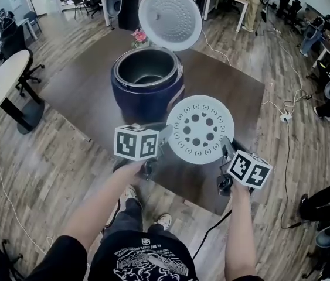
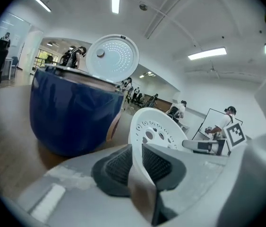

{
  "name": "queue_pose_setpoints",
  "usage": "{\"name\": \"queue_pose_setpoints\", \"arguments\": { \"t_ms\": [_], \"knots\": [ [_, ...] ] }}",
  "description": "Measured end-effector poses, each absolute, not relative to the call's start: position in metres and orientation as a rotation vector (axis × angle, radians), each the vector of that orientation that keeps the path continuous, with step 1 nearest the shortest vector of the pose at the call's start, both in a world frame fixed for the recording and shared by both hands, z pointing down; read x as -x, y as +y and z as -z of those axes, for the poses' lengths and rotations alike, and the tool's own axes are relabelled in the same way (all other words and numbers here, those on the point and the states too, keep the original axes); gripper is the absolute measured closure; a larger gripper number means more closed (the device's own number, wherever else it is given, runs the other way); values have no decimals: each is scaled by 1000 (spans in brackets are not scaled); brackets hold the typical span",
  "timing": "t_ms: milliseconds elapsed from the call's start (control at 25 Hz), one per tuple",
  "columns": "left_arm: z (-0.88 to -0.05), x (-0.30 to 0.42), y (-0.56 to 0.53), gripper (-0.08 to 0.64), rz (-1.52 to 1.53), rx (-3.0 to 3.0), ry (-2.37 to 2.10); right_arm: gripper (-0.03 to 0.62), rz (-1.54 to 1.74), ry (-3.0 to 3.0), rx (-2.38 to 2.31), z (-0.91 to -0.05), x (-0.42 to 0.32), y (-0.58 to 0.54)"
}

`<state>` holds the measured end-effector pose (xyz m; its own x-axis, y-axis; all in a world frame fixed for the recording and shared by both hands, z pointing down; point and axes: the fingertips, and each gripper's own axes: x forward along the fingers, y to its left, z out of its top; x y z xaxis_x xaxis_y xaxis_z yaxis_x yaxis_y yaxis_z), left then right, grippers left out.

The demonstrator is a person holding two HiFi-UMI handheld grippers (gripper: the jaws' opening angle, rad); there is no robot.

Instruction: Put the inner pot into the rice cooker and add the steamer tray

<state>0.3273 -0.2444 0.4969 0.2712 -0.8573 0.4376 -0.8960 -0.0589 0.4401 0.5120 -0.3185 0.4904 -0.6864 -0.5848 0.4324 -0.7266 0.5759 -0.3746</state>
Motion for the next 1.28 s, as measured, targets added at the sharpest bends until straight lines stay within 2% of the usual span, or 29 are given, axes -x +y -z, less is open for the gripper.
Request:
{"name": "queue_pose_setpoints", "arguments": {
  "t_ms": [520, 1000, 1280],
  "knots": [
    [-386, -292, -260, 483, 10, -2012, -1718, 512, -619, -2726, -1029, -376, -472, -339],
    [-295, -170, -255, 484, 94, -2027, -1854, 502, -587, -2806, -935, -303, -347, -340],
    [-293, -94, -275, 485, 125, -2016, -1859, 494, -678, -2784, -902, -316, -273, -353]
  ]
}}
